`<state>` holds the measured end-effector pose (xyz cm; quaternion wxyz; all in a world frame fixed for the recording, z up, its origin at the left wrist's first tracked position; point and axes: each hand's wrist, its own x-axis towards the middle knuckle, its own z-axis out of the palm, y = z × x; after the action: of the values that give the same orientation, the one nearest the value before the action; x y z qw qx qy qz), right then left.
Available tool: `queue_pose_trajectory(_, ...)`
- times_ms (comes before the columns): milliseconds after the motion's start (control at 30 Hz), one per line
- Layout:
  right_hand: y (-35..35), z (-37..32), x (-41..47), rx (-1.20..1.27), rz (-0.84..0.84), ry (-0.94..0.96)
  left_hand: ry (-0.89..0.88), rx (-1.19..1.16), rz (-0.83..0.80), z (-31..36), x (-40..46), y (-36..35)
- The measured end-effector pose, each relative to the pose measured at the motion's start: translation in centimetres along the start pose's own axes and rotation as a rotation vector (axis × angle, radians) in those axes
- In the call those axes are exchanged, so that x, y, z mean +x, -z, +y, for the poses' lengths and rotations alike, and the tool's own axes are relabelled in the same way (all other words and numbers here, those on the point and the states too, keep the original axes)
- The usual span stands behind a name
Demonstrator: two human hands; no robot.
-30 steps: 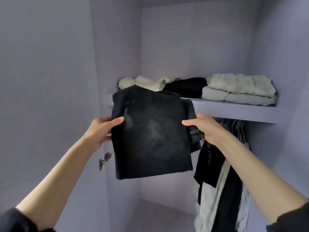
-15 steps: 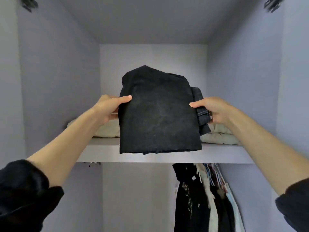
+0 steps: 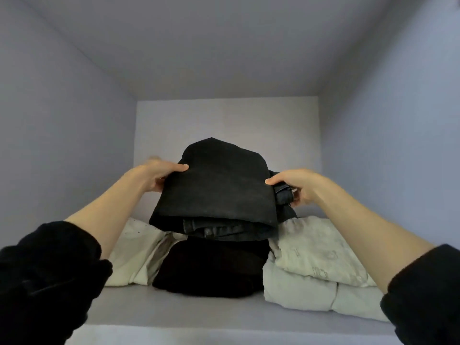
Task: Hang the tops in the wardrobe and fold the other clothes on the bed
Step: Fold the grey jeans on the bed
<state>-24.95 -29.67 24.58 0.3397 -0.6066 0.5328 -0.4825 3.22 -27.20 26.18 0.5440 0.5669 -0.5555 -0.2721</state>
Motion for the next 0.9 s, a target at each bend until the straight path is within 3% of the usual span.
queue_pose_trajectory(100,-2.4,2.9,2.0,-0.439,-0.03,-0.063,0.174,0.453,-0.153,-4.0,1.2,-1.3)
queue_pose_trajectory(167,-3.5,4.0,2.7,-0.721,-0.019,-0.053,0.201,0.751,-0.313,-5.6,1.6,-2.2)
queue_pose_trajectory(233,-3.6,3.8,3.1,-0.788,-0.002,-0.02,0.054,0.836,-0.386,-6.0,2.2,-3.2)
queue_pose_trajectory(333,-3.5,3.3,2.6,-0.872,0.003,0.132,-0.231,0.846,-0.371,-6.6,2.2,-5.4)
queue_pose_trajectory(400,-4.5,3.7,1.0,-0.912,-0.146,0.206,-0.18,0.898,-0.501,-8.1,1.7,-7.3)
queue_pose_trajectory(467,-5.4,4.7,-0.6,-0.891,-0.295,0.182,-0.15,0.938,-0.523,-9.5,1.6,-7.8)
queue_pose_trajectory(667,-3.6,4.9,-7.1,-0.89,-0.04,0.426,-0.483,0.531,-0.225,-7.3,-2.8,-5.6)
queue_pose_trajectory(800,-2.6,7.2,-15.7,-0.727,0.151,0.483,-0.657,0.307,-0.288,-7.1,-10.5,-7.2)
queue_pose_trajectory(900,-1.5,10.7,-24.5,-0.562,0.266,0.354,-0.735,0.107,-0.373,-8.4,-18.8,-9.3)
